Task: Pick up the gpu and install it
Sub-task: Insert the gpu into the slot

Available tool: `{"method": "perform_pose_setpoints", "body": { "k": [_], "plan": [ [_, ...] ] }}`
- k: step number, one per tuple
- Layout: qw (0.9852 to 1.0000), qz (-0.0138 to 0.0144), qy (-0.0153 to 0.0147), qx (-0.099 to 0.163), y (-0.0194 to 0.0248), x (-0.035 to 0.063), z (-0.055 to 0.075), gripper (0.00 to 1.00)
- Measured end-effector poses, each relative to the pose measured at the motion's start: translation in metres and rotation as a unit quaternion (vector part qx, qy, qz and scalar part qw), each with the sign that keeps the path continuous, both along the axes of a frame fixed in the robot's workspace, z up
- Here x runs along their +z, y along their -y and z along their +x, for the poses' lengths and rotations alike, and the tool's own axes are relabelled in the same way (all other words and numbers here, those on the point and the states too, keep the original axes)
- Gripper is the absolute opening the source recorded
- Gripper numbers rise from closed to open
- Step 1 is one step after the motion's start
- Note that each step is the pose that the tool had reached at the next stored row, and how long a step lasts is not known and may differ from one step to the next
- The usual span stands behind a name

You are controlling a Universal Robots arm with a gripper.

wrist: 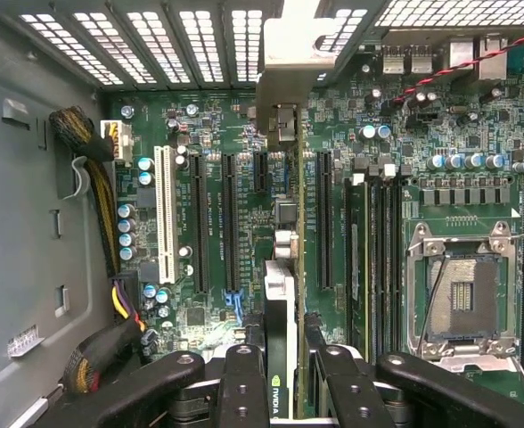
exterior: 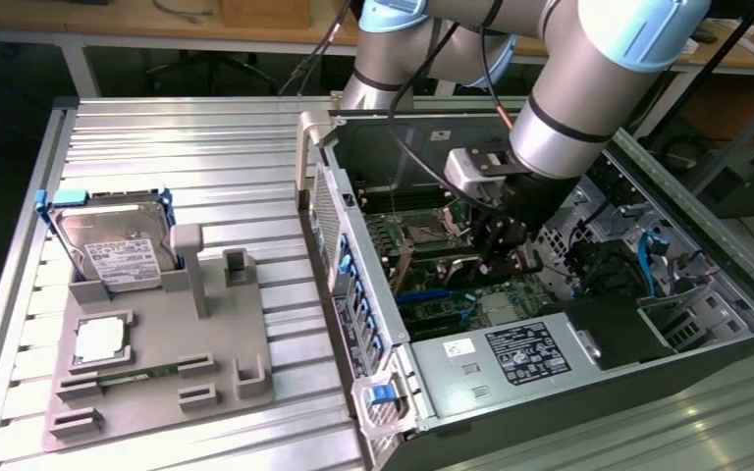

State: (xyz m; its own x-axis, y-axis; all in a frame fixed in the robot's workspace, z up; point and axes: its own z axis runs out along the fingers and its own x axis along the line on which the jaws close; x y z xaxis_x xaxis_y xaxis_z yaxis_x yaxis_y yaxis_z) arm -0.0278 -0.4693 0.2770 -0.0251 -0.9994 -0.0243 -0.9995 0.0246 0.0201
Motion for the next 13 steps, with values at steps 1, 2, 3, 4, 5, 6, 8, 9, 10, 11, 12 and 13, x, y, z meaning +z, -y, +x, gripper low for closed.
{"method": "perform_pose_setpoints", "body": {
  "k": [1, 2, 3, 4, 5, 6, 8, 9, 10, 11, 12, 13],
  "plan": [
    [1.0, 0.0003, 0.0, 0.0, 0.0, -0.0002, 0.0, 0.27],
    [1.0, 0.0003, 0.0, 0.0, 0.0, -0.001, -0.001, 0.27],
    [1.0, 0.0003, 0.0, 0.0, 0.0, -0.0016, -0.002, 0.27],
    [1.0, 0.0002, -0.0001, 0.0, 0.0001, -0.0019, -0.003, 0.27],
    [1.0, 0.0002, 0.0, 0.0, 0.0001, -0.0022, -0.004, 0.27],
    [1.0, 0.0002, 0.0, 0.0, 0.0001, -0.0024, -0.006, 0.27],
    [1.0, 0.0002, 0.0002, 0.0, 0.0, -0.0029, -0.008, 0.27],
    [1.0, 0.0002, 0.0003, 0.0, 0.0, -0.0031, -0.009, 0.27],
    [1.0, 0.0002, 0.0004, 0.0, 0.0001, -0.0033, -0.011, 0.27],
    [1.0, 0.0002, 0.0004, 0.0, 0.0, -0.0035, -0.012, 0.27],
    [1.0, 0.0002, 0.0004, 0.0, 0.0, -0.0037, -0.012, 0.27],
    [1.0, 0.0002, 0.0005, 0.0, 0.0, -0.0039, -0.013, 0.27]
  ]
}}
